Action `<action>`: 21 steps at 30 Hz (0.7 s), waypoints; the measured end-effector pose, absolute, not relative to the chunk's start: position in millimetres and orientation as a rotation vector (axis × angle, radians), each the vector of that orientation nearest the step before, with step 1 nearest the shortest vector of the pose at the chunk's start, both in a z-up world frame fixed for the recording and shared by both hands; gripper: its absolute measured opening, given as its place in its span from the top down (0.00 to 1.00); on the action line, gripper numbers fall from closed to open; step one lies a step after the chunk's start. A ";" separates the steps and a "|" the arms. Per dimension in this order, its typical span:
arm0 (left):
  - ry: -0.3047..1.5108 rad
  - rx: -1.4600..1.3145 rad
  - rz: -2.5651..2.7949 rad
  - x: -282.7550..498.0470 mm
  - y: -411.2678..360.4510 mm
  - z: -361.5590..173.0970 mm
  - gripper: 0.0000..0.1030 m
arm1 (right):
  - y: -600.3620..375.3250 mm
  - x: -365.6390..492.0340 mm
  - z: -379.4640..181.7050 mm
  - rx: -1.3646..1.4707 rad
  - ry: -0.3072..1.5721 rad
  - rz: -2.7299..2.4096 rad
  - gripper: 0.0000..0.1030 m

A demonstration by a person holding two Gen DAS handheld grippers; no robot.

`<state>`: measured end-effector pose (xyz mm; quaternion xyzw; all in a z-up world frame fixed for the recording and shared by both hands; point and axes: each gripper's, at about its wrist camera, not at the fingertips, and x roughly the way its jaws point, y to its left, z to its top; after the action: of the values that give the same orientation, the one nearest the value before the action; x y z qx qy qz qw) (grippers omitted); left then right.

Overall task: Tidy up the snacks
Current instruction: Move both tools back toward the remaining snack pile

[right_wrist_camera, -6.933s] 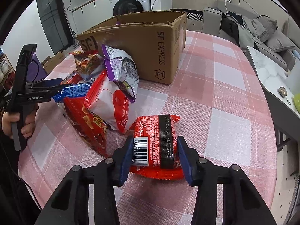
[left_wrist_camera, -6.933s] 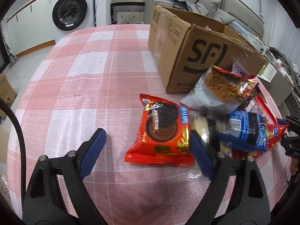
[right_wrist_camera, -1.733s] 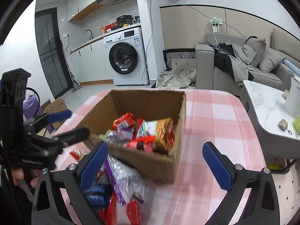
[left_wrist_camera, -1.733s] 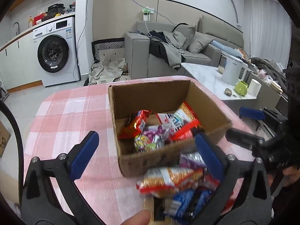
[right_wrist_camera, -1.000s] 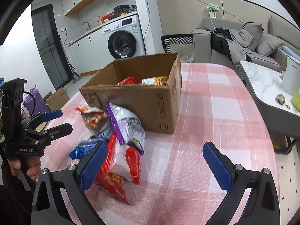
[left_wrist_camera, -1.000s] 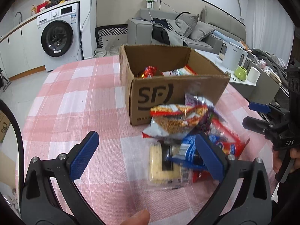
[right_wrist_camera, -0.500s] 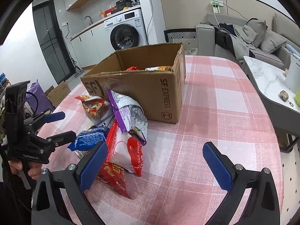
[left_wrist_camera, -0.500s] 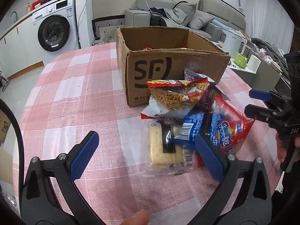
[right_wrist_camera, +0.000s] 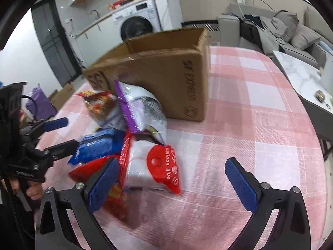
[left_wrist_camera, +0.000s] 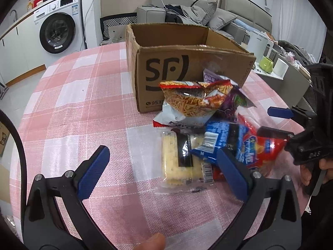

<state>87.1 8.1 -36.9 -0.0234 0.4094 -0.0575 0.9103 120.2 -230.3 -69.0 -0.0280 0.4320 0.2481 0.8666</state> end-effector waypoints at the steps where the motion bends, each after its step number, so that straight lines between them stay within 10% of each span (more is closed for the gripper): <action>1: 0.849 -0.045 -0.121 87.4 6.6 -37.8 0.01 | -231.0 121.4 -71.4 -0.059 0.912 0.511 0.00; 21: 0.926 0.003 -0.114 100.2 14.8 -57.3 0.01 | -234.3 124.9 -84.4 -0.138 0.940 0.448 0.00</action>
<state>100.2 14.8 -57.3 0.0016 0.4462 -0.0548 0.8932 124.9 -234.3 -84.4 -0.0659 0.4487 0.2138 0.8653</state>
